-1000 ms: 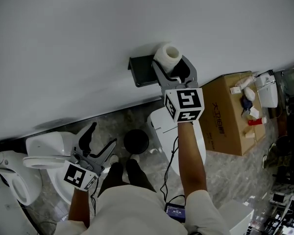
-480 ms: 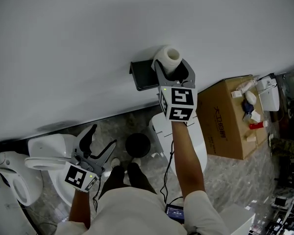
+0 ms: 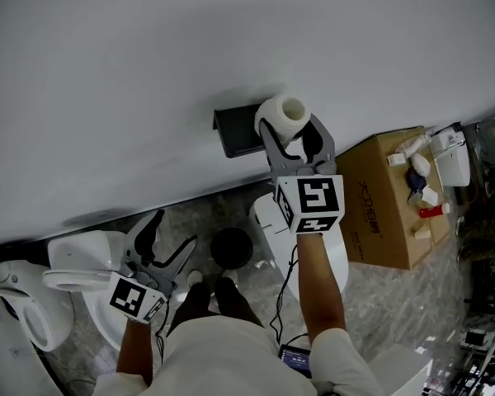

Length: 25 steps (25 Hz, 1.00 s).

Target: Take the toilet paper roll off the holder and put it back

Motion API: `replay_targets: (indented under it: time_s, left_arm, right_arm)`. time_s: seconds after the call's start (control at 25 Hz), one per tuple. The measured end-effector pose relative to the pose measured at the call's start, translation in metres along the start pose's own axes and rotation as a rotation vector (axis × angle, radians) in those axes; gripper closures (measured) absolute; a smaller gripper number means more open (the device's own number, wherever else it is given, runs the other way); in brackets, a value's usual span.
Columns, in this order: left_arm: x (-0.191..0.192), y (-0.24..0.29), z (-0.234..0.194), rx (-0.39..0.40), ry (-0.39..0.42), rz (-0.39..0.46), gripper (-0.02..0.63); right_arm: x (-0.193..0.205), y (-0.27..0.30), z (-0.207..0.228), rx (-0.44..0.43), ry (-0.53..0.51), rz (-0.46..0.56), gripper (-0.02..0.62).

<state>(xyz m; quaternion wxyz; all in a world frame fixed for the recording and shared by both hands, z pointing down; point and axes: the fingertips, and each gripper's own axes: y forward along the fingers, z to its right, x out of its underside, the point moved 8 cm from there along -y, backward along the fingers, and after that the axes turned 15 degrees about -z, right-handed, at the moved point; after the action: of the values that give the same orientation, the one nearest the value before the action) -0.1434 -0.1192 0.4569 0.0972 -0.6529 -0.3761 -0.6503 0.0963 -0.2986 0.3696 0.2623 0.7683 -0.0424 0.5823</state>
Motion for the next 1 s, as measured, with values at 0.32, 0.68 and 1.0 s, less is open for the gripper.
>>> replay_targets:
  time_s: [0.32,0.68,1.0]
  left_arm:
    - [-0.008,0.006,0.004,0.025,0.020,0.005,0.299]
    - [-0.021,0.013,0.021,0.075,0.058,0.019,0.299]
    - [-0.030,0.006,0.026,0.082,0.082,0.042,0.299]
  right_arm:
    - [-0.007,-0.065,-0.005,-0.041,-0.024,0.061,0.310]
    - [0.003,-0.142,-0.028,-0.104,-0.042,0.082,0.310]
    - [0.018,-0.191,-0.054,-0.112,-0.016,0.074,0.310]
